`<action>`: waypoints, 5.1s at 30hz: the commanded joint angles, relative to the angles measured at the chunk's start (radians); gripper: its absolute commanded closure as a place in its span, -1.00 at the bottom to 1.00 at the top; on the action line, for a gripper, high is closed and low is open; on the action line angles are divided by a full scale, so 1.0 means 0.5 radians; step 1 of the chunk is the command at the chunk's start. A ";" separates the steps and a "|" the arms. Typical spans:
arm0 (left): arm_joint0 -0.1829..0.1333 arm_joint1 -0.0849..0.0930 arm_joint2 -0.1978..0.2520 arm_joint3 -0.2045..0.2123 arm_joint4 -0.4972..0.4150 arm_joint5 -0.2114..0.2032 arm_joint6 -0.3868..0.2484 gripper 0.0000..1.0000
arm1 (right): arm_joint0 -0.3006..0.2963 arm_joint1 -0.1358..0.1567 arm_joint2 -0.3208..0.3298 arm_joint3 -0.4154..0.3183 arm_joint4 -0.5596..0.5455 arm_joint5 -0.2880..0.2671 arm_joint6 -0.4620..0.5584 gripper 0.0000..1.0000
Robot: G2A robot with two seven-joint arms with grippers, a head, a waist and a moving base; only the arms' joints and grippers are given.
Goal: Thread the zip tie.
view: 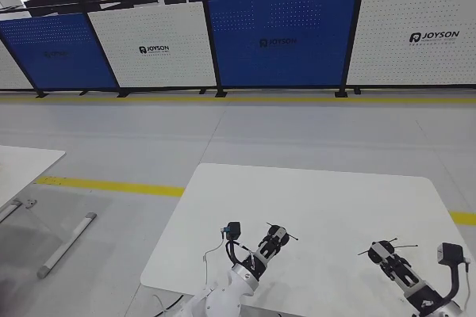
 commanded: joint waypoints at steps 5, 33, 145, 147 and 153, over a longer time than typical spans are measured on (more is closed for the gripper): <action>-0.007 -0.001 0.000 0.002 0.023 0.005 0.014 1.00 | 0.000 0.000 0.000 0.000 0.000 0.000 0.000 1.00; -0.102 -0.063 0.196 0.024 0.331 0.124 0.277 1.00 | 0.000 0.000 0.000 0.000 0.000 0.000 0.000 1.00; -0.102 -0.063 0.196 0.024 0.331 0.124 0.277 1.00 | 0.505 -0.440 -0.919 0.399 -0.704 0.101 -0.989 1.00; -0.102 -0.063 0.196 0.024 0.331 0.124 0.277 1.00 | 0.505 -0.440 -0.919 0.399 -0.704 0.101 -0.989 1.00; -0.102 -0.063 0.196 0.024 0.331 0.124 0.277 1.00 | 0.480 -0.443 -0.896 0.383 -0.713 0.076 -1.010 1.00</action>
